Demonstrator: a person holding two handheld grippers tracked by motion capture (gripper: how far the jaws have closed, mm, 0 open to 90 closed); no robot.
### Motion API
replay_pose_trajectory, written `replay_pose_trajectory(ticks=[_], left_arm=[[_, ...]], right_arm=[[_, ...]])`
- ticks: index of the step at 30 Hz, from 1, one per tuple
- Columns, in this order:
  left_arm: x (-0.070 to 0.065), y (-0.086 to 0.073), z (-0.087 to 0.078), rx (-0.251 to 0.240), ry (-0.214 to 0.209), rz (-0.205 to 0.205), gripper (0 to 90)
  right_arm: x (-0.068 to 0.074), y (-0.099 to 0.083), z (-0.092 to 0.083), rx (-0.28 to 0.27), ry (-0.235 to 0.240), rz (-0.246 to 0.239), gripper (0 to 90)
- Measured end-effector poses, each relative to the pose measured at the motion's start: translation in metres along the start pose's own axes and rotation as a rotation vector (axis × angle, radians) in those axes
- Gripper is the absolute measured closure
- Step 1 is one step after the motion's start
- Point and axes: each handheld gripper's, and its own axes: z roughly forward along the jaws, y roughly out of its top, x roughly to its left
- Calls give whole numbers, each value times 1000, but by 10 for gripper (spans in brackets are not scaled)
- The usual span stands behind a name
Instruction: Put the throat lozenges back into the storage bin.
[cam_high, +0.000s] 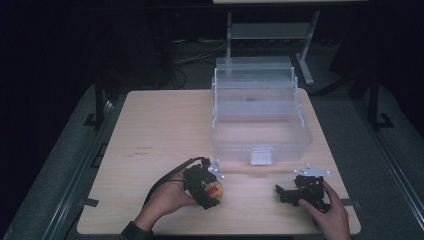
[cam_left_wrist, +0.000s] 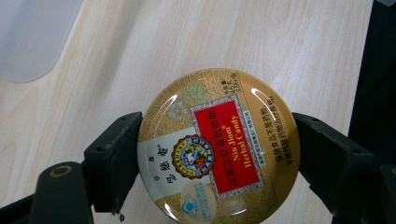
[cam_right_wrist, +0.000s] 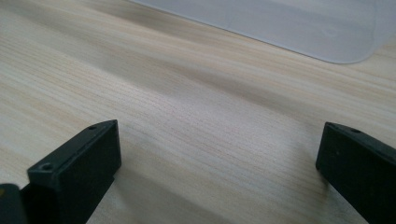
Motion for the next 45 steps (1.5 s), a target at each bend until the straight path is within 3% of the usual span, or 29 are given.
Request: replay_pose_trajectory(ticks=[45], left_arm=[[20, 29, -28, -35, 7, 8, 195]], right_arm=[[0, 0, 0, 1, 2, -1, 0]])
